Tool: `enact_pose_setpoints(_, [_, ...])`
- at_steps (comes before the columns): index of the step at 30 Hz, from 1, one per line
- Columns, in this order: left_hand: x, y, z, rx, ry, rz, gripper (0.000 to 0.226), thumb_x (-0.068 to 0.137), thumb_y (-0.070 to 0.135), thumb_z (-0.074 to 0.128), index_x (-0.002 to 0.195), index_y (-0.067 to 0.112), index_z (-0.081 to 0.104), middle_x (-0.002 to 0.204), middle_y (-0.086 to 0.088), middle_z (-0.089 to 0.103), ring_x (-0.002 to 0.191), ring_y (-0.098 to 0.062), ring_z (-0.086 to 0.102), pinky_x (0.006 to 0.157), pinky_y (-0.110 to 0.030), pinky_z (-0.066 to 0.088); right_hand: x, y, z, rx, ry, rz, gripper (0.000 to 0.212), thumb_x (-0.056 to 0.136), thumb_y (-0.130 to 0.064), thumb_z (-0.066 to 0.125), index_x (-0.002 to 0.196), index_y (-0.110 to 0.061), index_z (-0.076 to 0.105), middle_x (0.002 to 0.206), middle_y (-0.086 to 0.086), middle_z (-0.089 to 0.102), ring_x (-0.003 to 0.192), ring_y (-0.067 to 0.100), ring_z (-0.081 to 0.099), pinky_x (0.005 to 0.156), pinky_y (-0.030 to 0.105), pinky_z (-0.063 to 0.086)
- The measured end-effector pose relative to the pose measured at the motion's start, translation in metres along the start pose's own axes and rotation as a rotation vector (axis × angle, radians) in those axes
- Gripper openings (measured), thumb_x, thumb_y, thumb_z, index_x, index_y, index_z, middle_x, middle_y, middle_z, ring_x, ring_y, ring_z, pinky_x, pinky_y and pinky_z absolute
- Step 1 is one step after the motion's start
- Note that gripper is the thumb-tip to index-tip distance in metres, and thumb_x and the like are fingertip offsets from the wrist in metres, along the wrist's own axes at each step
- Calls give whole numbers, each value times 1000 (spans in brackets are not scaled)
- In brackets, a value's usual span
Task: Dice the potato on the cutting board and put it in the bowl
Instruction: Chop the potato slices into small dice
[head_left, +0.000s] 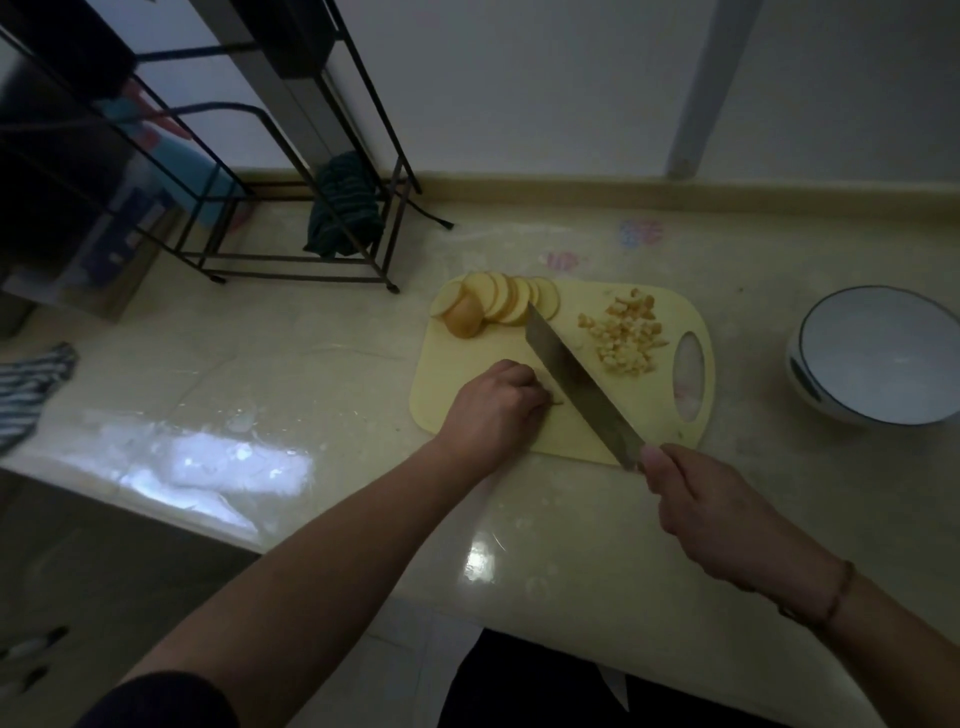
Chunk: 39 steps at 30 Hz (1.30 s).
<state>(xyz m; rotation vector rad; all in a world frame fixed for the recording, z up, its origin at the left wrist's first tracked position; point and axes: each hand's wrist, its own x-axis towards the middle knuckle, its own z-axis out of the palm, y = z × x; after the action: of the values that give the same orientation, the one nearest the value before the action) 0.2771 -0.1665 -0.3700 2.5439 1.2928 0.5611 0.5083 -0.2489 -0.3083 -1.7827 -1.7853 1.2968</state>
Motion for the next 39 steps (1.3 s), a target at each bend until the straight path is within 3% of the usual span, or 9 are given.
enact_pose_setpoints(3, [-1,0,1,-24,-7,-21,31,88,23,52,86,6,78,80,-11,66,77,-32,65,57,-39,56,-2,-1,4,0,-1,-6,50,98,-49,33,72,-11,51,59,2,54,57,15,52,67,42,46])
enact_pose_setpoints(7, [-7,-2,3,-34,11,-29,27,89,20,55,88,4,78,92,-12,70,83,-33,66,61,-39,58,-8,-3,5,16,5,-15,48,96,-52,32,70,-14,48,58,3,53,55,11,50,65,39,45])
enact_pose_setpoints(14, [-6,-4,6,-29,23,-33,25,90,20,57,91,6,78,93,-11,71,84,-32,66,62,-39,57,-15,-2,8,-10,-8,-43,44,93,-54,31,69,-21,47,58,1,55,60,10,54,60,26,40])
enact_pose_setpoints(20, [-4,-5,5,-38,21,-33,14,80,9,73,92,6,80,94,-12,73,81,-32,69,62,-36,58,-28,7,10,-37,24,-67,47,89,-59,28,69,-20,48,59,5,55,60,12,55,61,29,39])
enact_pose_setpoints(23, [-4,-5,4,-49,25,-14,14,84,12,68,89,6,79,89,-12,71,78,-31,68,61,-34,57,-30,9,9,-26,11,-54,48,89,-59,27,68,-20,47,68,1,59,59,14,54,61,31,39])
enact_pose_setpoints(31, [-4,-4,2,-57,30,5,25,89,19,58,87,7,79,82,-10,69,76,-27,66,62,-33,54,10,-11,17,-53,-12,-27,45,99,-46,31,71,-16,48,62,0,55,59,12,53,61,31,42])
enact_pose_setpoints(34, [-5,-3,1,-65,15,9,28,90,19,55,88,6,79,81,-11,67,76,-28,65,61,-34,55,9,-7,10,-17,-9,-19,55,93,-55,26,73,-11,52,61,2,56,56,11,53,64,37,44])
enact_pose_setpoints(39, [-5,-4,1,-58,8,-17,31,91,23,53,84,5,77,78,-12,64,76,-30,64,60,-38,55,4,-3,7,61,6,20,60,86,-62,25,72,-10,50,56,0,50,47,5,45,52,28,34])
